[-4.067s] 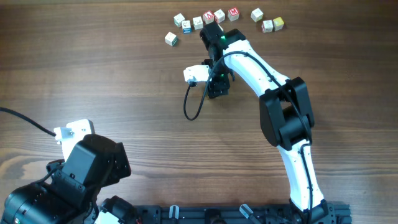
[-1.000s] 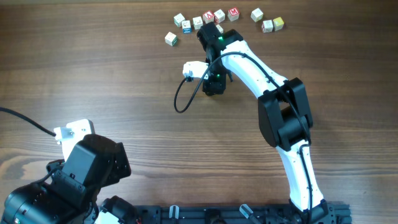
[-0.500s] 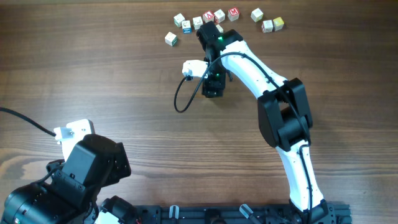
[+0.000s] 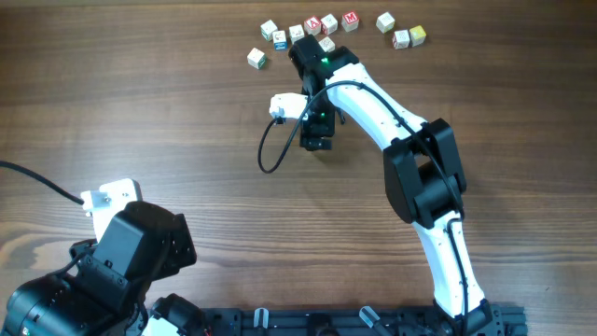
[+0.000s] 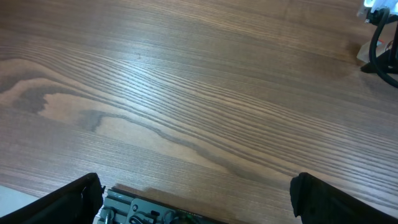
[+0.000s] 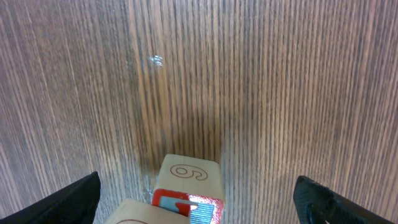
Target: Form a tower
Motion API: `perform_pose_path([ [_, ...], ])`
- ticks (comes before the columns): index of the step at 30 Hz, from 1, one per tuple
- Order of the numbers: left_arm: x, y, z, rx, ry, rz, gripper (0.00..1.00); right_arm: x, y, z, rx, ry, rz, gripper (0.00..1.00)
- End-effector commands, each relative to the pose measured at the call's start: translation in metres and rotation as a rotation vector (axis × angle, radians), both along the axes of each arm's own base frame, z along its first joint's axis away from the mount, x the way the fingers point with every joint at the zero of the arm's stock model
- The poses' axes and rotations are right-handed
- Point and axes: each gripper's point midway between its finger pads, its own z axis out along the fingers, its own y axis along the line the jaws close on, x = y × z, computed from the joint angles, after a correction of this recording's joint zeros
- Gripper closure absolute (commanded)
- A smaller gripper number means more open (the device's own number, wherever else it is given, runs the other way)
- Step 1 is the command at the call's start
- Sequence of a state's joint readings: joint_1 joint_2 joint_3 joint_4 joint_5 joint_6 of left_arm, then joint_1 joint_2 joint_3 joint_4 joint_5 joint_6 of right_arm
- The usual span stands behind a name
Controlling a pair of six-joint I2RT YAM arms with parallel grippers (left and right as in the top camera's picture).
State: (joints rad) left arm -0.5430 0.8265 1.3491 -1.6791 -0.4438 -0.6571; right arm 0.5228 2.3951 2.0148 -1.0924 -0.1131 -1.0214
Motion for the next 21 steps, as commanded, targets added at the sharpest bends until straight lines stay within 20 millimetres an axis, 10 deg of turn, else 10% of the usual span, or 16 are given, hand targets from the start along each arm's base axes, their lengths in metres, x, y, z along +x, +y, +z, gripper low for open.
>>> perform_pose_path([
  [1, 0.0003, 0.0007, 0.0001, -0.005, -0.004, 0.013, 0.00, 0.0088, -0.0029, 0.0282, -0.010, -0.075, -0.007, 0.04],
  [21, 0.0004, 0.0007, 0.0002, -0.005, -0.004, 0.013, 0.00, 0.0109, -0.0003, 0.0305, 0.009, -0.085, 0.020, 0.44],
])
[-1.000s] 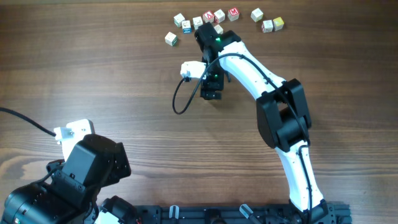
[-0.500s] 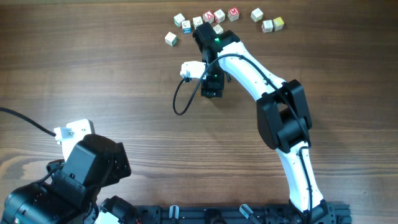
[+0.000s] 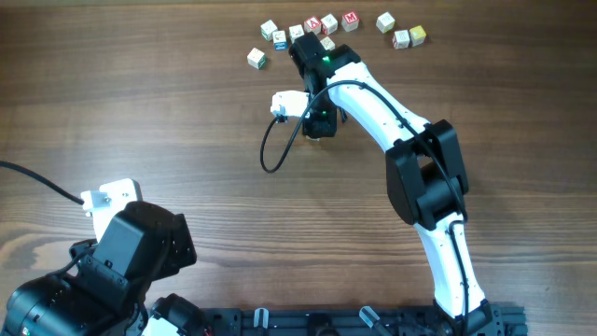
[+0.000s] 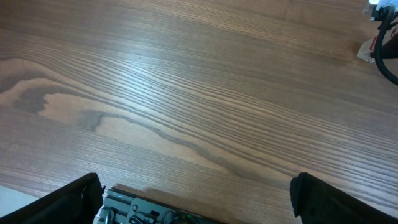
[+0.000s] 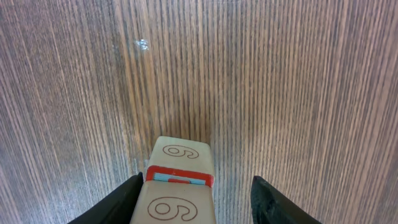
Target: Form a tower
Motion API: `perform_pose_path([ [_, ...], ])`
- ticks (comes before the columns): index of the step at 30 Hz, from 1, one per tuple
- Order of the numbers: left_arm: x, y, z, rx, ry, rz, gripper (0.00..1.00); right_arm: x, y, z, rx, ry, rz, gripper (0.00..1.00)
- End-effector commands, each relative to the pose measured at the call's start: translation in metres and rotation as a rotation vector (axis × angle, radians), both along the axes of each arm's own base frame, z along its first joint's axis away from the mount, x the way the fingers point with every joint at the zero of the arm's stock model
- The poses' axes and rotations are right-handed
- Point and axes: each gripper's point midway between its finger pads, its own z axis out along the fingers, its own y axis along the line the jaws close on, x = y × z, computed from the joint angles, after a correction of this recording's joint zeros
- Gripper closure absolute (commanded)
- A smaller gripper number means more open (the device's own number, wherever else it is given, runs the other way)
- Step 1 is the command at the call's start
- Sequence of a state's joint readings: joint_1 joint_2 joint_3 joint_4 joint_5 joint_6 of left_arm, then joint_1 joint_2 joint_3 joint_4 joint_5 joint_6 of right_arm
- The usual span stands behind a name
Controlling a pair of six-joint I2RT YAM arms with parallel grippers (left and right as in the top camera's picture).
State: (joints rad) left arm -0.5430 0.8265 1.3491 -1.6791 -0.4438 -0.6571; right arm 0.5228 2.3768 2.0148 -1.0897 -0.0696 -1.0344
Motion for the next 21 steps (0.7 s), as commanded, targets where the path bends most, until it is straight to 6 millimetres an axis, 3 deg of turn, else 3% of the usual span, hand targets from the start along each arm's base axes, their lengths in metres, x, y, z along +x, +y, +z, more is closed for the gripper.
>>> perform_pose_path([
  [1, 0.0004, 0.0007, 0.0002, -0.005, -0.004, 0.013, 0.00, 0.0049, 0.0053, 0.0226, 0.038, -0.043, 0.014, 0.45],
  [6, 0.0004, 0.0007, 0.0002, -0.005, -0.004, 0.013, 0.00, 0.0047, 0.0056, 0.0228, 0.040, -0.042, 0.013, 0.43],
  [9, 0.0004, 0.0007, 0.0002, -0.005, -0.004, 0.013, 0.00, 0.0043, 0.0062, 0.0228, 0.041, -0.041, 0.013, 0.33],
  [16, 0.0004, 0.0007, 0.0002, -0.005, -0.004, 0.013, 0.00, 0.0038, 0.0087, 0.0246, 0.054, -0.040, 0.014, 0.21],
  [21, 0.0003, 0.0007, 0.0001, -0.005, -0.004, 0.013, 0.00, 0.0011, 0.0091, 0.0257, 0.059, -0.029, 0.015, 0.01],
])
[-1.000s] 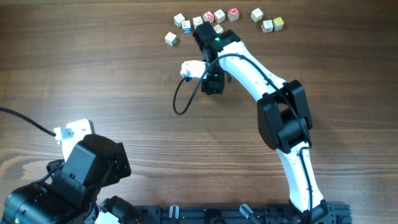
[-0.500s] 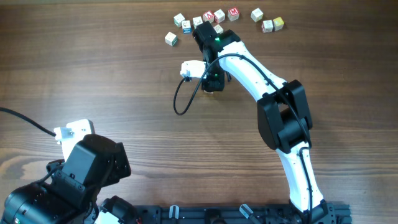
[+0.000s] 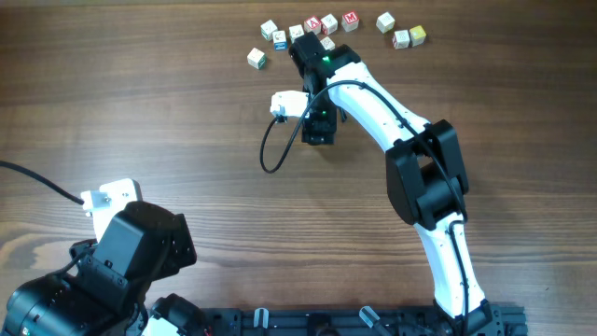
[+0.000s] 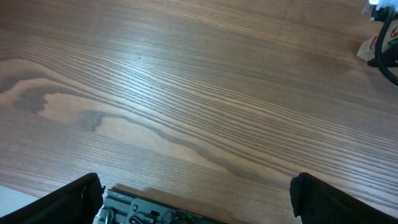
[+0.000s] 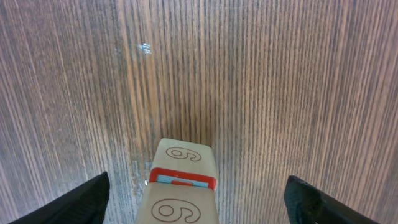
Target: Form a tower
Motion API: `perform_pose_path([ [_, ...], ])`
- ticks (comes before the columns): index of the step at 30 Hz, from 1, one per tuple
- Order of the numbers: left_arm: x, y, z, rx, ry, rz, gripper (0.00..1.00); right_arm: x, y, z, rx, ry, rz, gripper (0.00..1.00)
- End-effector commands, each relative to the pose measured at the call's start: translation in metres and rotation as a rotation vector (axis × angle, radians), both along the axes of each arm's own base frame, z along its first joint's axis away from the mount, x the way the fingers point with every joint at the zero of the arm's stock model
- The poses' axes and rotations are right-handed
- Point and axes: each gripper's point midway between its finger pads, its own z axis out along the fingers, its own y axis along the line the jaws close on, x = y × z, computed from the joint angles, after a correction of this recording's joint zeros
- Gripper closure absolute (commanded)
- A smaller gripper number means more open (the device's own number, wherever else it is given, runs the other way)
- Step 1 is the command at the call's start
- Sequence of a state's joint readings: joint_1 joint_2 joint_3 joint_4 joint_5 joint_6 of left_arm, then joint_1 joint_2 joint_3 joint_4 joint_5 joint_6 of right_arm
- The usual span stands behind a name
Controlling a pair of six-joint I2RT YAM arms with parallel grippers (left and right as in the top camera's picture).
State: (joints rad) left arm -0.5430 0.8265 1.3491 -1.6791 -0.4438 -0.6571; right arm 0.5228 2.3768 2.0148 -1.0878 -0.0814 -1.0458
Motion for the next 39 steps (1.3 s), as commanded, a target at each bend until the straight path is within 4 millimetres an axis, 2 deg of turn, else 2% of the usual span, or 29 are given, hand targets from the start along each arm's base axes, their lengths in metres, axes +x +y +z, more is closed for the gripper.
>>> perform_pose_path([
  [1, 0.000, 0.001, 0.000, -0.005, -0.004, 0.013, 0.00, 0.002, 0.007, 0.027, 0.051, -0.034, 0.002, 0.00],
  [5, 0.000, 0.001, 0.000, -0.005, -0.004, 0.013, 0.00, 0.003, 0.008, 0.035, 0.061, -0.048, -0.012, 0.00],
  [9, 0.000, 0.001, 0.000, -0.005, -0.004, 0.013, 0.00, 0.010, 0.012, 0.057, 0.107, -0.091, -0.087, 0.00],
  [12, 0.000, 0.001, 0.000, -0.005, -0.004, 0.013, 0.00, 0.015, 0.023, 0.086, 0.205, -0.118, -0.195, 0.00],
  [14, 0.000, 0.001, 0.000, -0.005, -0.004, 0.013, 0.00, 0.020, 0.033, 0.115, 0.307, -0.141, -0.299, 0.00],
  [18, 0.000, 0.001, 0.000, -0.005, -0.004, 0.013, 0.00, 0.050, 0.044, 0.183, 0.553, -0.226, -0.638, 0.00],
  [21, 0.000, 0.001, 0.000, -0.005, -0.004, 0.013, 0.00, 0.085, 0.019, 0.221, 0.718, -0.308, -1.078, 0.00],
  [23, 0.000, 0.001, 0.000, -0.005, -0.004, 0.013, 0.00, 0.102, 0.002, 0.233, 0.821, -0.323, -1.333, 0.00],
  [26, 0.000, 0.001, 0.000, -0.005, -0.004, 0.013, 0.00, 0.112, -0.004, 0.242, 0.962, -0.241, -1.547, 0.00],
  [29, 0.000, 0.001, 0.000, -0.005, -0.004, 0.013, 0.00, 0.106, -0.006, 0.234, 0.965, -0.165, -1.661, 0.00],
  [33, 0.000, 0.001, 0.000, -0.005, -0.004, 0.013, 0.00, 0.098, -0.005, 0.223, 0.932, -0.116, -1.702, 0.00],
  [37, 0.000, 0.001, 0.000, -0.005, -0.004, 0.013, 0.00, 0.076, 0.012, 0.209, 0.859, 0.038, -1.638, 0.00],
  [39, 0.000, 0.001, 0.000, -0.005, -0.004, 0.013, 0.00, 0.063, 0.003, 0.193, 0.749, 0.029, -1.640, 0.00],
])
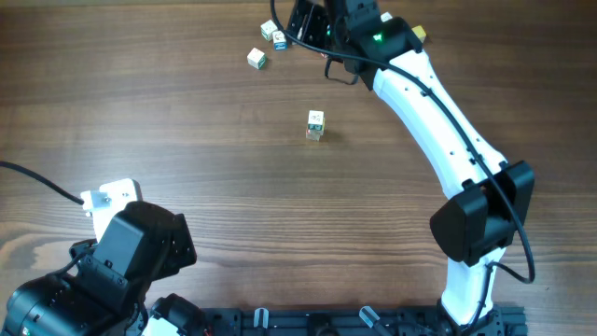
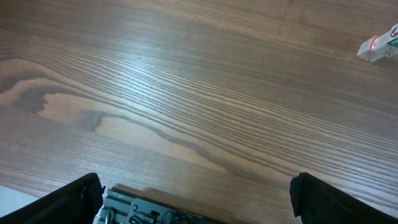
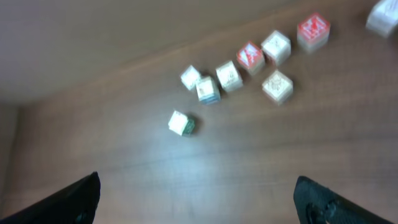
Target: Form a tower
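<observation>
A short tower of two lettered wooden blocks (image 1: 315,124) stands alone mid-table; the left wrist view shows the tower (image 2: 379,48) far off at the top right. My right gripper (image 3: 199,205) hangs open and empty over the loose blocks at the back, and in the overhead view the right gripper (image 1: 308,23) is at the top edge. Below it lie a green-sided block (image 3: 183,123), a blue-edged block (image 3: 208,90), red blocks (image 3: 249,55) (image 3: 313,30) and several plain ones. My left gripper (image 2: 199,199) rests open near the front left, holding nothing.
The right arm (image 1: 438,103) reaches across the back right of the table and hides part of the block cluster. Three loose blocks (image 1: 256,59) (image 1: 279,39) (image 1: 268,31) show left of it. The left arm's base (image 1: 121,266) fills the front left corner.
My right gripper has left the two-block tower at mid-table and is now open over the loose blocks at the back. The tower stands by itself. The left arm has not moved.
My right gripper stood open round the tower, whose upper block sat slightly askew. Then its fingers were closer in on the tower and the blocks lined up. Then the fingers were wide apart again, and now the gripper is away over the loose blocks.
</observation>
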Motion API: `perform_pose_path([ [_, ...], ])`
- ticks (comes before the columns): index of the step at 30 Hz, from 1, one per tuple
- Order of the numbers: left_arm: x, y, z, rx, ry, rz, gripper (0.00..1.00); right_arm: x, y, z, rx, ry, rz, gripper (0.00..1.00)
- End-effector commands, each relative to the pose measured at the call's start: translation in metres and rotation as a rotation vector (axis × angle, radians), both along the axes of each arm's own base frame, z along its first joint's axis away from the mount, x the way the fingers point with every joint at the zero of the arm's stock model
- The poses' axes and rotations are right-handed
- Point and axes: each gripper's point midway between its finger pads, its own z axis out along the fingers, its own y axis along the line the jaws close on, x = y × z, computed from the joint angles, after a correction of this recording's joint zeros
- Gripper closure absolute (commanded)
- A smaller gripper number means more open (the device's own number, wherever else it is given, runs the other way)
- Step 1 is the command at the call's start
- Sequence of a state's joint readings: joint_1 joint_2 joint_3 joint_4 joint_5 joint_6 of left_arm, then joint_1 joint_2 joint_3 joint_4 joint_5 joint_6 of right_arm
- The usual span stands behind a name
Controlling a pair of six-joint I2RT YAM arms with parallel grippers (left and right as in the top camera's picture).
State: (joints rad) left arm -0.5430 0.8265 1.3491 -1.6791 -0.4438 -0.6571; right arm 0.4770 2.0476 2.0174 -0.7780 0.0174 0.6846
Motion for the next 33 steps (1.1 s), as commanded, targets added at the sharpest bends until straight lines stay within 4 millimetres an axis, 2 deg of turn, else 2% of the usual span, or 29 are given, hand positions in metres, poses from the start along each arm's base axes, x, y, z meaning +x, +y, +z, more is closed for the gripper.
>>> perform_pose_path([
  [1, 0.000, 0.001, 0.000, -0.005, -0.004, 0.013, 0.00, -0.028, -0.006, -0.021, -0.023, 0.144, -0.021, 0.00],
  [3, 0.000, 0.001, 0.000, -0.005, -0.004, 0.013, 0.00, -0.045, -0.021, -0.039, -0.038, 0.257, -0.129, 0.00],
  [6, 0.000, 0.001, 0.000, -0.005, -0.004, 0.013, 0.00, -0.061, -0.026, -0.060, -0.078, 0.351, -0.136, 0.00],
  [9, 0.000, 0.001, 0.000, -0.005, -0.004, 0.013, 0.00, -0.072, -0.015, -0.078, -0.109, 0.403, -0.117, 0.00],
  [14, 0.000, 0.001, 0.000, -0.005, -0.004, 0.013, 0.00, -0.088, 0.011, -0.096, -0.139, 0.435, -0.089, 0.00],
  [17, 0.000, 0.001, 0.000, -0.005, -0.004, 0.013, 0.00, -0.097, 0.007, -0.117, -0.162, 0.507, -0.165, 0.00],
  [21, 0.000, 0.001, 0.000, -0.005, -0.004, 0.013, 0.00, -0.100, -0.008, -0.136, -0.237, 0.538, -0.239, 0.00],
  [27, 0.000, 0.001, 0.000, -0.005, -0.004, 0.013, 0.00, -0.090, -0.017, -0.138, -0.275, 0.498, -0.261, 0.00],
  [33, 0.000, 0.001, 0.000, -0.005, -0.004, 0.013, 0.00, -0.090, 0.000, -0.160, -0.231, 0.559, -0.128, 0.00],
])
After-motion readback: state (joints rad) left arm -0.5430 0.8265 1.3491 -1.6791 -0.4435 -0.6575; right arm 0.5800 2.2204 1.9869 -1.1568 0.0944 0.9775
